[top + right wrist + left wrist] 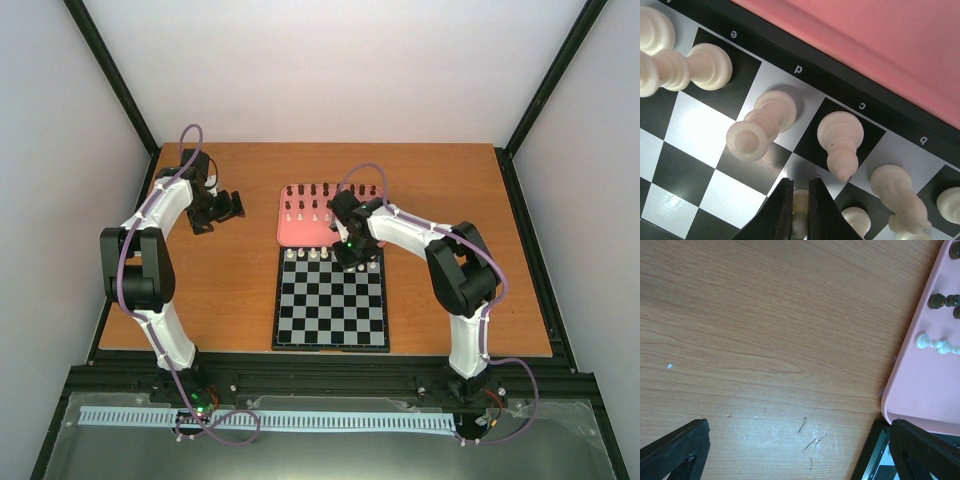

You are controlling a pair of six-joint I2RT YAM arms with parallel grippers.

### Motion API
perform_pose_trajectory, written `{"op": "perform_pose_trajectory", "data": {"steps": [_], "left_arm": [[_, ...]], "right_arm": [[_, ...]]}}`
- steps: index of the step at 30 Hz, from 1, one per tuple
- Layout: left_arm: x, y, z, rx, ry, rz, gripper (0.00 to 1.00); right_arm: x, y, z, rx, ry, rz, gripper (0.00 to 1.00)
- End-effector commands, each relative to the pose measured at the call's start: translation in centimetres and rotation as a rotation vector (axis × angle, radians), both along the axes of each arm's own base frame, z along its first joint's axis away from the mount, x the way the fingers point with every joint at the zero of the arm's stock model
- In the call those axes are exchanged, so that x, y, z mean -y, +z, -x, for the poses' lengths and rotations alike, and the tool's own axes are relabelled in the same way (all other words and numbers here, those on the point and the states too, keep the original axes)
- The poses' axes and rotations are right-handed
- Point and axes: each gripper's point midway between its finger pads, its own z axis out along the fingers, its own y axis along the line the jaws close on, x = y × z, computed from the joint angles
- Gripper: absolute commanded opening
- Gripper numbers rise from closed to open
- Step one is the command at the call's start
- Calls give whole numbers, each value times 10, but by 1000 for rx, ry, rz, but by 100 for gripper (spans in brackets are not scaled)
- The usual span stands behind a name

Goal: Set up the chess pieces on the board
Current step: Place the chess piece on the chessboard.

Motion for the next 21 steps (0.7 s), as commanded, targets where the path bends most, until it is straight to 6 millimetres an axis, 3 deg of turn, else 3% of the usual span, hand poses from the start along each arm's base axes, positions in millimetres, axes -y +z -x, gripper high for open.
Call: {"op": "perform_pose_trajectory", "data": {"steps": [1, 14, 21], "left_arm": [[1, 10, -4, 22, -11, -4, 100], [1, 10, -4, 24, -9, -3, 100], [1, 11, -4, 27, -9, -3, 100]], "right_arm": [[-6, -2, -9, 20, -4, 1, 8], [-4, 5, -9, 34, -11, -1, 18], [-10, 36, -5, 58, 25, -63, 27]]}}
